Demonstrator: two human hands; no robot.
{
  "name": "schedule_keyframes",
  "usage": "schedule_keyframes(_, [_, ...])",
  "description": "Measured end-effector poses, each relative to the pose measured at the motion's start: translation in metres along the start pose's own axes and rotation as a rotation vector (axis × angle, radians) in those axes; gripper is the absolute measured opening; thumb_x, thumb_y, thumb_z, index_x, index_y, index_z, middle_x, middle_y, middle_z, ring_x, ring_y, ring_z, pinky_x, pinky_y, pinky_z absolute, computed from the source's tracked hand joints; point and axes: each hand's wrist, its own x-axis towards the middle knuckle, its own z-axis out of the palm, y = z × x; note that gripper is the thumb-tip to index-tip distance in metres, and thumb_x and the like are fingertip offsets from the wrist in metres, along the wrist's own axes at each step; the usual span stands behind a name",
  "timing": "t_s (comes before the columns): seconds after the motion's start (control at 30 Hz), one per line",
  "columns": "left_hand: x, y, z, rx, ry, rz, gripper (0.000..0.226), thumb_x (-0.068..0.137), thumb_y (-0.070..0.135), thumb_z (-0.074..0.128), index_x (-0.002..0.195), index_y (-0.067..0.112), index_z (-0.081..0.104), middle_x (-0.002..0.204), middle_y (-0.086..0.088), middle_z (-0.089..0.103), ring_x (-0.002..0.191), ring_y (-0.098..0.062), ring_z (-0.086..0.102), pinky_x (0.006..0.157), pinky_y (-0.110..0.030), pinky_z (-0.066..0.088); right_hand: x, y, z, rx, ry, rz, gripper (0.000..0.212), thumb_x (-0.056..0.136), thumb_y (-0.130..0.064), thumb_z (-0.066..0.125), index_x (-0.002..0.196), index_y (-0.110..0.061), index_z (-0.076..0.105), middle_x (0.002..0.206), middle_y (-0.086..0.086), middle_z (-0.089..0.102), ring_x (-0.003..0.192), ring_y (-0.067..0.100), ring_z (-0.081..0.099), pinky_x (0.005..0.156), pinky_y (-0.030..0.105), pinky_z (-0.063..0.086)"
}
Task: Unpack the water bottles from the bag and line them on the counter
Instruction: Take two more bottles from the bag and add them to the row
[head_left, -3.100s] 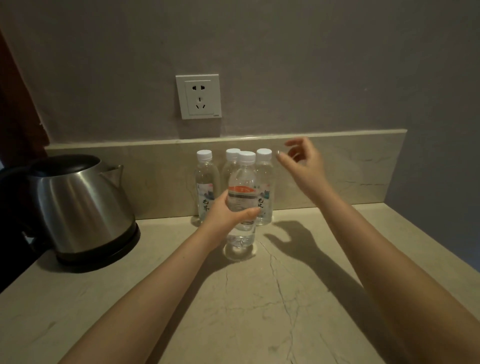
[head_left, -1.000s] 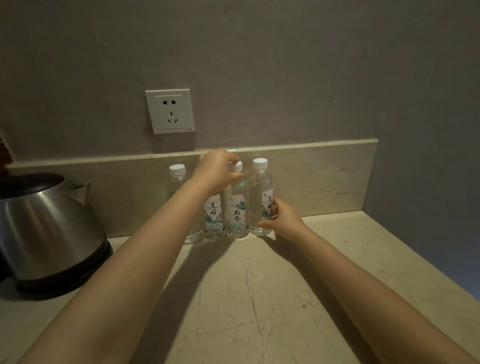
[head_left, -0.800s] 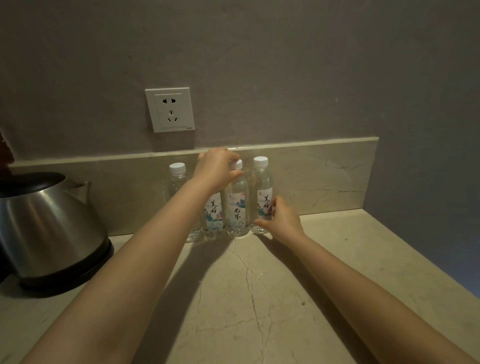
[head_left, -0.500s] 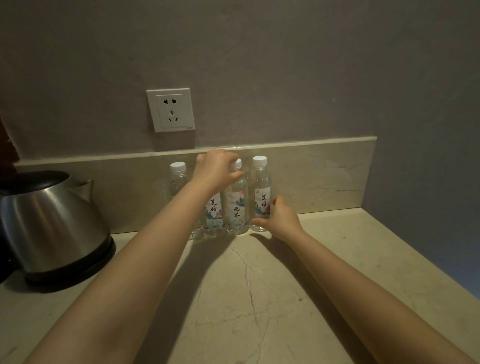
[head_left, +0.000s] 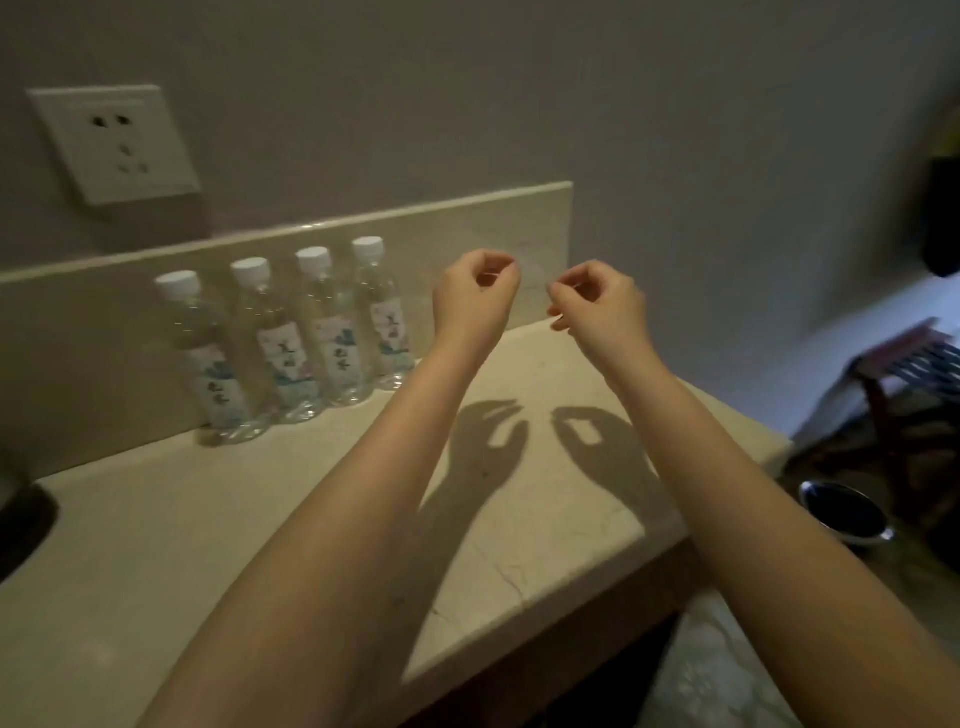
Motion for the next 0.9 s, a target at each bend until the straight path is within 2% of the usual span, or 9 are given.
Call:
schedule_keyframes(0.07, [-0.019, 0.019, 0.048, -0.159, -0.053, -0.046, 0.009, 0.086, 0.010, 0.059, 0.090, 0.010, 0.067, 0.087, -0.005, 0.068, 0.081, -0.012, 0.058, 0.080, -0.028, 0.047, -0.014, 0.013, -0.049, -0.022, 0.142, 0.051, 0.014, 0.063, -0.043, 0.054, 0.064, -0.030, 0.058, 0.064, -0.005, 0.065, 0.065, 0.019, 0.068, 0.071, 0.047, 0.057])
schedule_keyframes(0.17, [-0.065, 0.050, 0.114, -0.271, -0.216, 0.020, 0.012, 0.086, 0.008, 0.059, 0.094, 0.006, 0.068, 0.090, -0.006, 0.068, 0.084, -0.013, 0.060, 0.081, -0.025, 0.046, -0.046, 0.036, -0.128, -0.141, 0.309, 0.112, 0.011, 0.065, -0.045, 0.052, 0.067, -0.035, 0.057, 0.075, -0.002, 0.068, 0.078, 0.025, 0.067, 0.075, 0.050, 0.055])
schedule_keyframes(0.3, [-0.137, 0.073, 0.186, -0.280, -0.444, 0.096, 0.014, 0.087, 0.009, 0.059, 0.097, 0.006, 0.069, 0.089, 0.000, 0.065, 0.084, -0.009, 0.059, 0.073, -0.013, 0.044, -0.101, 0.067, -0.226, -0.207, 0.474, 0.242, 0.013, 0.064, -0.045, 0.054, 0.070, -0.033, 0.058, 0.076, 0.000, 0.069, 0.074, 0.021, 0.068, 0.075, 0.048, 0.057])
schedule_keyframes(0.37, [-0.170, 0.076, 0.222, -0.259, -0.561, 0.088, 0.016, 0.088, 0.011, 0.059, 0.099, 0.006, 0.069, 0.090, 0.000, 0.064, 0.084, -0.009, 0.059, 0.072, -0.014, 0.044, -0.130, 0.086, -0.270, -0.239, 0.520, 0.330, 0.013, 0.064, -0.043, 0.056, 0.070, -0.032, 0.059, 0.073, -0.001, 0.069, 0.072, 0.019, 0.068, 0.077, 0.046, 0.056])
schedule_keyframes(0.47, [-0.222, 0.074, 0.280, -0.201, -0.735, 0.031, 0.017, 0.089, 0.012, 0.058, 0.102, 0.008, 0.068, 0.091, 0.000, 0.064, 0.085, -0.011, 0.059, 0.073, -0.019, 0.044, -0.172, 0.123, -0.336, -0.297, 0.489, 0.461, 0.004, 0.075, -0.035, 0.062, 0.074, -0.033, 0.059, 0.077, -0.001, 0.068, 0.076, 0.017, 0.067, 0.079, 0.045, 0.056])
schedule_keyframes(0.6, [-0.291, 0.069, 0.369, -0.073, -0.902, -0.025, 0.019, 0.087, 0.016, 0.059, 0.103, 0.011, 0.069, 0.099, -0.005, 0.068, 0.091, -0.016, 0.062, 0.075, -0.021, 0.044, -0.219, 0.181, -0.429, -0.350, 0.371, 0.600, 0.008, 0.083, -0.028, 0.064, 0.087, -0.022, 0.062, 0.087, 0.008, 0.069, 0.082, 0.022, 0.066, 0.081, 0.043, 0.056])
schedule_keyframes(0.7, [-0.341, 0.072, 0.437, -0.008, -1.010, -0.054, 0.018, 0.087, 0.017, 0.060, 0.101, 0.012, 0.069, 0.094, -0.001, 0.066, 0.090, -0.014, 0.061, 0.072, -0.020, 0.044, -0.242, 0.223, -0.501, -0.383, 0.263, 0.698, 0.013, 0.084, -0.026, 0.063, 0.094, -0.018, 0.063, 0.089, 0.009, 0.070, 0.084, 0.024, 0.067, 0.083, 0.042, 0.054])
schedule_keyframes(0.9, [-0.411, 0.079, 0.551, 0.114, -1.166, -0.170, 0.022, 0.088, 0.017, 0.060, 0.107, 0.010, 0.067, 0.102, -0.003, 0.066, 0.092, -0.013, 0.060, 0.077, -0.024, 0.047, -0.251, 0.293, -0.613, -0.393, 0.120, 0.873, 0.011, 0.088, -0.021, 0.057, 0.095, -0.015, 0.064, 0.094, 0.010, 0.072, 0.078, 0.017, 0.064, 0.078, 0.029, 0.052])
